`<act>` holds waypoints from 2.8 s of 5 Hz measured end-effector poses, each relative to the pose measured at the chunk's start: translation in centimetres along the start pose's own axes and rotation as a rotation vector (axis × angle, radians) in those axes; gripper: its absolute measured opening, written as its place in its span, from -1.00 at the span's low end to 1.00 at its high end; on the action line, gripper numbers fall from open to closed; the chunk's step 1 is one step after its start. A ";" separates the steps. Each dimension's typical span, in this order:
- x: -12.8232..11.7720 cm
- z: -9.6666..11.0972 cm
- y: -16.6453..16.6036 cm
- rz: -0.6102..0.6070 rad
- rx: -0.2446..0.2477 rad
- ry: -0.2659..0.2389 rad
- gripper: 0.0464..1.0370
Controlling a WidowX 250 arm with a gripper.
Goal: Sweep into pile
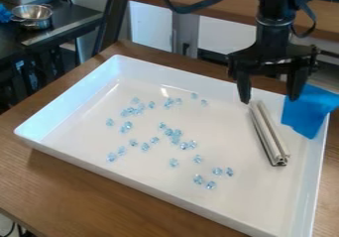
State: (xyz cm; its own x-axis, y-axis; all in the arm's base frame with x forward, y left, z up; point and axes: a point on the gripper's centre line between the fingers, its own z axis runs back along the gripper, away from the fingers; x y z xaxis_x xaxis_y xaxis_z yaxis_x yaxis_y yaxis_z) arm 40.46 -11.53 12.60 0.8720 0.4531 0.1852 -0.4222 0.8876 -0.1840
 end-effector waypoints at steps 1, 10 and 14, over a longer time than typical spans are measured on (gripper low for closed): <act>-0.3 -1.6 0.3 0.004 0.026 0.028 0.92; 0.0 -8.4 3.3 0.014 0.081 0.020 -0.33; 0.1 -6.5 13.2 0.192 0.025 0.021 -0.33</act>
State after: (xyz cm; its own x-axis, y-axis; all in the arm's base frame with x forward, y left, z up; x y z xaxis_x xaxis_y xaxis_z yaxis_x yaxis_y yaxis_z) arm 36.52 -0.29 3.94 0.7798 0.6127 0.1286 -0.5871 0.7870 -0.1899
